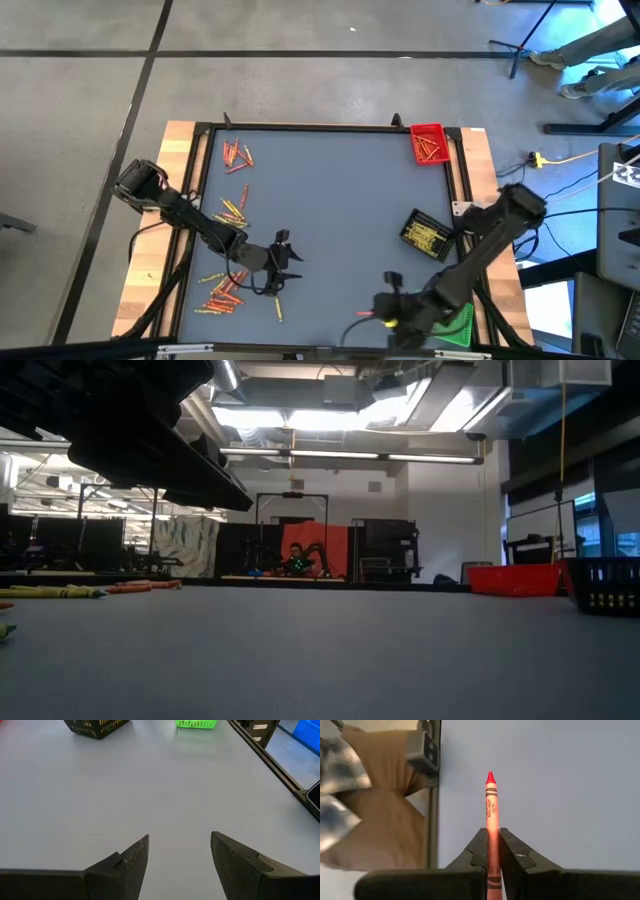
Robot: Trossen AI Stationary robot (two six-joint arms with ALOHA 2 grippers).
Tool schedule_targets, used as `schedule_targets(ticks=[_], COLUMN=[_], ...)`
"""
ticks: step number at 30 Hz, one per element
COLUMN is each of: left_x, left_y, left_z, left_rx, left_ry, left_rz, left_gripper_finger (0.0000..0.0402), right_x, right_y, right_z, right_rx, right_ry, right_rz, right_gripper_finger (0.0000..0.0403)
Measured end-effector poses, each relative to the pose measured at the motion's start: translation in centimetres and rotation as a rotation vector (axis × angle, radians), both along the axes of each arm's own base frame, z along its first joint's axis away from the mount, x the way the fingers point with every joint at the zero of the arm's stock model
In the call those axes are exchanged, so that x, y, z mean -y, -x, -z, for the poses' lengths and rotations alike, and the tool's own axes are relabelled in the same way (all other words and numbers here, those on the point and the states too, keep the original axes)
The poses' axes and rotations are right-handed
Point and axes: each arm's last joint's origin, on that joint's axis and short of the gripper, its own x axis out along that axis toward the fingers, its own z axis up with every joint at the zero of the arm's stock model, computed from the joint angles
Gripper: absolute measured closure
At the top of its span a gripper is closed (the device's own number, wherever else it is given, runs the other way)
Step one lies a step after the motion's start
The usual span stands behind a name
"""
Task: Sort crayons
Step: Put the red crayon into the green basket, then put the green crayon into the black basket
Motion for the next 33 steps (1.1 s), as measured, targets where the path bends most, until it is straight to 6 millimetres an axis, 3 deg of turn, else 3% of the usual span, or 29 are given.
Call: schedule_targets(ticks=[4, 14, 18, 26, 33], left_x=[0.0, 0.0, 0.0, 0.0, 0.0], left_y=[0.0, 0.0, 0.0, 0.0, 0.0], left_z=[0.0, 0.0, 0.0, 0.0, 0.0], left_rx=[0.000, 0.000, 0.000, 0.000, 0.000], left_ry=[0.000, 0.000, 0.000, -0.001, -0.003], left_rz=[0.000, 0.000, 0.000, -0.002, -0.001], left_gripper_finger=[0.0205, 0.0205, 0.0205, 0.0205, 0.0205], right_x=[-0.5, -2.1, -2.5, -2.6, -2.7], right_y=[3.3, 12.0, 14.6, 16.3, 15.5], right_z=[-1.2, -0.8, -0.7, 0.2, 0.9], right_rx=[-0.076, -0.250, -0.296, -0.352, -0.360], right_ry=[-0.055, -0.097, -0.123, -0.099, -0.078], right_rz=[0.088, 0.403, 0.505, 0.652, 0.674], right_gripper_finger=[0.0380, 0.0380, 0.0379, 0.0366, 0.0266])
